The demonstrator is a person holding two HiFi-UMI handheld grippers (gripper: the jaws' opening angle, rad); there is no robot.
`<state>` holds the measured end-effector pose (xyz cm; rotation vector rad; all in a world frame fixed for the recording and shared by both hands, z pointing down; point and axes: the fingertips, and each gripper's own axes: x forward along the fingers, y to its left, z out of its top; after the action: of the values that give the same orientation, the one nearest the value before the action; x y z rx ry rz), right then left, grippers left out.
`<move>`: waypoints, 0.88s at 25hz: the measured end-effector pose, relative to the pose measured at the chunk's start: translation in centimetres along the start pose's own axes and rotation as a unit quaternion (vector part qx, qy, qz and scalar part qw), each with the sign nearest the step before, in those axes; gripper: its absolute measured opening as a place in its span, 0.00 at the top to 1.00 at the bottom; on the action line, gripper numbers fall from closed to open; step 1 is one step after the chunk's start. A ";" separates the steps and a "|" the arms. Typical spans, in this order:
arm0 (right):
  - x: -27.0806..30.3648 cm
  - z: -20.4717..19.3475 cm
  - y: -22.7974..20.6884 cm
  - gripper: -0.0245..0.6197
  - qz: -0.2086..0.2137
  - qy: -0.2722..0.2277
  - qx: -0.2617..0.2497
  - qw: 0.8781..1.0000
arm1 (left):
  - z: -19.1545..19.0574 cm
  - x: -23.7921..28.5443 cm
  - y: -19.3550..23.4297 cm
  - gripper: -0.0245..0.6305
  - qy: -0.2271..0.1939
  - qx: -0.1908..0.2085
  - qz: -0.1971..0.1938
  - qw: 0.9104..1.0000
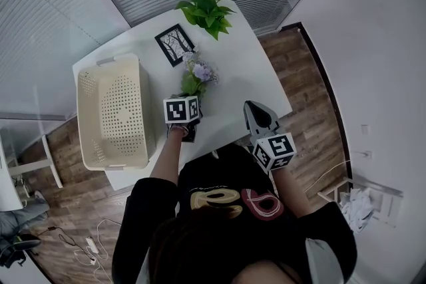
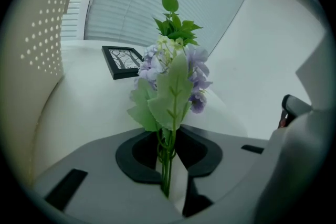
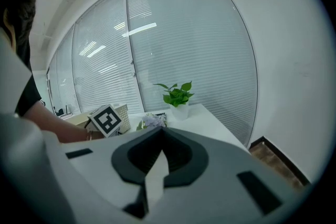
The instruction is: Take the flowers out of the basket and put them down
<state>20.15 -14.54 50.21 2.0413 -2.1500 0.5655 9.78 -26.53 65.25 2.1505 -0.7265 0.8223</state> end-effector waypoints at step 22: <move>1.0 0.1 -0.4 0.95 0.012 -0.006 0.023 1.000 | 1.9 -4.5 -2.2 0.51 -0.052 0.056 -0.002 0.997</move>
<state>20.53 -15.50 50.55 2.0496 -2.1908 0.6148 9.06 -25.61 60.07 2.3092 -0.7432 0.7699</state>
